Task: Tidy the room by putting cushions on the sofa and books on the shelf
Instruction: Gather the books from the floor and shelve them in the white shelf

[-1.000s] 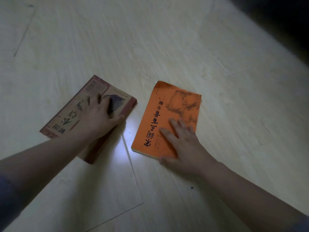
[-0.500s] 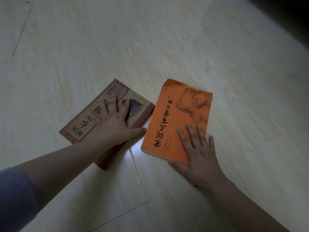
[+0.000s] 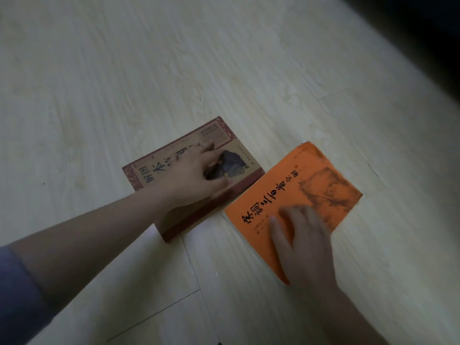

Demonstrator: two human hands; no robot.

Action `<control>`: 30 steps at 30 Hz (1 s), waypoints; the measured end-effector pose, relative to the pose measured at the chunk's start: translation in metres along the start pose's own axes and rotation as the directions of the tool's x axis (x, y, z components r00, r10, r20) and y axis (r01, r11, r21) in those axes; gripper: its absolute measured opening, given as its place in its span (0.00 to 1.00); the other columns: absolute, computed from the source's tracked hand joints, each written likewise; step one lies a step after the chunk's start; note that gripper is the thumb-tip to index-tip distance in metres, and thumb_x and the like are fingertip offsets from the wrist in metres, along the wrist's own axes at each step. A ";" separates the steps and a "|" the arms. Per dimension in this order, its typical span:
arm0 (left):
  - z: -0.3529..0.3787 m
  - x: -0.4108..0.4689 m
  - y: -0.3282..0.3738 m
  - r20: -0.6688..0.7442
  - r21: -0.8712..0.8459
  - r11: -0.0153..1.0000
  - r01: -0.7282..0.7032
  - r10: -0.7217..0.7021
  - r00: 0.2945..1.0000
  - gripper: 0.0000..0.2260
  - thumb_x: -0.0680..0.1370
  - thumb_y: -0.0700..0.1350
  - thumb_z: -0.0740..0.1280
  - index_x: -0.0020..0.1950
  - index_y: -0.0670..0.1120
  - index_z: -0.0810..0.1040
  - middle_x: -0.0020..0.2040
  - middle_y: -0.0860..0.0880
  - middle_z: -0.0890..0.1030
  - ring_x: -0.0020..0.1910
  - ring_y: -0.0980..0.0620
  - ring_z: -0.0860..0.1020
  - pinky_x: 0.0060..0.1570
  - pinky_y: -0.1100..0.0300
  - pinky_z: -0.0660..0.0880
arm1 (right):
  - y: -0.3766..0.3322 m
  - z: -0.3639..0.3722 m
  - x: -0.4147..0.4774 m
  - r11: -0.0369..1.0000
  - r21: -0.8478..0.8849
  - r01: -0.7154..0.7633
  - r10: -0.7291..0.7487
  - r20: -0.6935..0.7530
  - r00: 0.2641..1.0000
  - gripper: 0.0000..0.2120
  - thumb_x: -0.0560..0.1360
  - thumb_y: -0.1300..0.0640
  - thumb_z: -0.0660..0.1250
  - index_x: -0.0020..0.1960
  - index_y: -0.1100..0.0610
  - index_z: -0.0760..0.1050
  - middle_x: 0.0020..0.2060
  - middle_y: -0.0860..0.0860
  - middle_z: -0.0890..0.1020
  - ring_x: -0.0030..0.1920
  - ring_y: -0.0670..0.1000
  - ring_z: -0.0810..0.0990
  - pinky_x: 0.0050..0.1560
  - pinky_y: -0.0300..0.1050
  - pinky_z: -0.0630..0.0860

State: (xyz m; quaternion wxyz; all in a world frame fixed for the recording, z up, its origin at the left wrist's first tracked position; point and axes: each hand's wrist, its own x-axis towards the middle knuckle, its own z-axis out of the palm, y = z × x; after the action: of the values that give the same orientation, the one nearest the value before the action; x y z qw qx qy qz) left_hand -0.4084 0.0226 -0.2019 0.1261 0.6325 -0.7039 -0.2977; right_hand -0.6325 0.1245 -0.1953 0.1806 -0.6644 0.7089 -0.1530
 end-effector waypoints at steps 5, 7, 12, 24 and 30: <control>-0.004 -0.049 -0.001 -0.326 -0.150 0.984 0.097 -0.141 0.935 0.21 0.73 0.51 0.69 0.64 0.48 0.75 0.65 0.50 0.74 0.66 0.49 0.70 0.66 0.54 0.66 | -0.035 -0.002 0.068 0.961 0.168 0.220 -0.243 0.133 0.961 0.18 0.79 0.54 0.62 0.68 0.56 0.71 0.60 0.51 0.74 0.59 0.46 0.71 0.50 0.29 0.59; -0.007 -0.066 -0.012 -0.330 -0.183 0.961 0.207 -0.259 0.908 0.24 0.69 0.54 0.68 0.64 0.48 0.75 0.64 0.49 0.75 0.64 0.46 0.72 0.65 0.46 0.69 | -0.047 0.007 0.094 0.968 0.144 0.207 -0.235 0.209 0.949 0.17 0.79 0.55 0.61 0.66 0.58 0.70 0.59 0.54 0.74 0.60 0.51 0.72 0.48 0.35 0.62; -0.011 -0.095 -0.036 -0.171 -0.555 0.683 0.475 -0.652 0.739 0.32 0.71 0.50 0.71 0.72 0.44 0.65 0.70 0.44 0.68 0.65 0.42 0.71 0.62 0.43 0.72 | -0.068 0.036 0.123 0.995 0.099 -0.009 -0.026 0.346 0.938 0.13 0.75 0.51 0.62 0.53 0.58 0.68 0.52 0.58 0.74 0.52 0.59 0.74 0.39 0.45 0.64; -0.024 -0.094 -0.041 0.112 -0.842 0.273 0.466 -0.756 0.645 0.13 0.74 0.46 0.71 0.47 0.36 0.79 0.42 0.40 0.83 0.41 0.42 0.82 0.49 0.48 0.79 | -0.080 -0.005 0.159 0.649 0.583 -0.489 0.190 0.499 0.846 0.06 0.74 0.56 0.71 0.43 0.58 0.78 0.36 0.56 0.82 0.30 0.50 0.80 0.32 0.42 0.80; 0.000 -0.095 0.015 0.085 -0.759 0.455 0.465 -0.639 0.764 0.21 0.63 0.59 0.73 0.47 0.46 0.81 0.45 0.48 0.85 0.47 0.47 0.82 0.55 0.46 0.78 | -0.018 -0.046 0.152 0.755 0.599 -0.267 0.122 0.273 0.954 0.03 0.76 0.59 0.69 0.48 0.56 0.82 0.33 0.47 0.84 0.31 0.43 0.81 0.38 0.37 0.79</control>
State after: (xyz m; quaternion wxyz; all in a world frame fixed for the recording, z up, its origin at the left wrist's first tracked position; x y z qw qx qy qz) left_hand -0.4050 0.1150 -0.1741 0.3425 0.7454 -0.2546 -0.5121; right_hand -0.6457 -0.0291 -0.1539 0.4832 -0.5004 0.6582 -0.2879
